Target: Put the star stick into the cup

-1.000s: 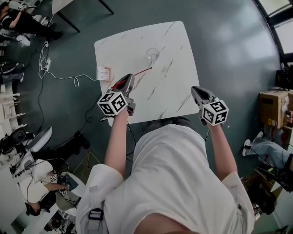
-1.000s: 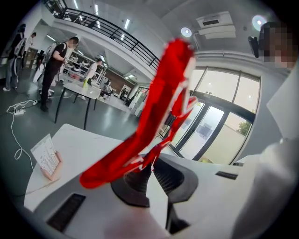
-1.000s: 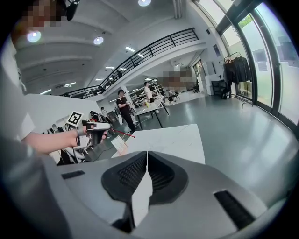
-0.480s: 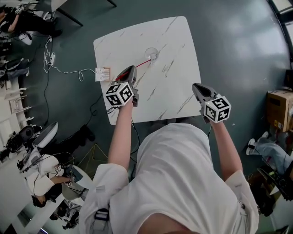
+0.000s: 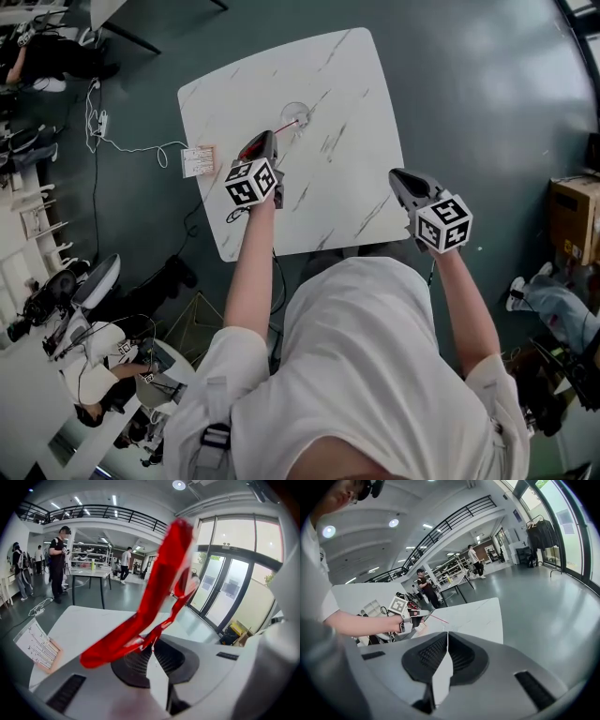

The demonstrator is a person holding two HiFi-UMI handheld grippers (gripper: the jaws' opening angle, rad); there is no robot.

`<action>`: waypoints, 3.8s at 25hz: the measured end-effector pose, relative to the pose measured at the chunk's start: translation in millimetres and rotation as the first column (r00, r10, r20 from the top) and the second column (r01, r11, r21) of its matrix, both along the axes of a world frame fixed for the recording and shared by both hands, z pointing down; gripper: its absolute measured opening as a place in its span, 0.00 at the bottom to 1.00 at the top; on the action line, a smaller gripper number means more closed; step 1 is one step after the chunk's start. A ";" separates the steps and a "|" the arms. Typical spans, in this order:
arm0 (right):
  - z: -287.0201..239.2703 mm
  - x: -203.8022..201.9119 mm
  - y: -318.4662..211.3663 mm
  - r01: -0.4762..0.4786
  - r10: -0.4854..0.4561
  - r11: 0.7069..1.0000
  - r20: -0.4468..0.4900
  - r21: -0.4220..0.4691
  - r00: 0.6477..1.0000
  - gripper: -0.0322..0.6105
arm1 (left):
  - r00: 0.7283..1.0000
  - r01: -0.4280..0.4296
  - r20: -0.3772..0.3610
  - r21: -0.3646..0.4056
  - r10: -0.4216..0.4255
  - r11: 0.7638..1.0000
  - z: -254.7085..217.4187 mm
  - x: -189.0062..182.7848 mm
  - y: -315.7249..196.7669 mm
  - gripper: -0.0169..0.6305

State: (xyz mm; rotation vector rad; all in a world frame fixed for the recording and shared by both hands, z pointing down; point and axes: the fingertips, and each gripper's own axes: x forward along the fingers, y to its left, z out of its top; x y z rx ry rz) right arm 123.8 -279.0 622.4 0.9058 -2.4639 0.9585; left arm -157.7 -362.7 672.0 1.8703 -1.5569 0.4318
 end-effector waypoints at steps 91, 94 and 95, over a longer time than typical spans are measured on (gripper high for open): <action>-93.3 16.5 215.0 0.143 -0.135 0.938 -0.049 0.315 0.990 0.09 | 0.967 0.180 -0.222 0.253 -0.124 0.951 -125.7 54.3 413.0 0.05; -100.0 22.6 212.4 0.171 -0.165 0.928 -0.048 0.330 0.985 0.09 | 0.963 0.203 -0.228 0.252 -0.145 0.946 -130.1 65.0 413.7 0.05; -103.3 24.7 211.1 0.179 -0.175 0.924 -0.043 0.336 0.984 0.09 | 0.962 0.206 -0.228 0.252 -0.149 0.946 -131.8 68.8 414.0 0.05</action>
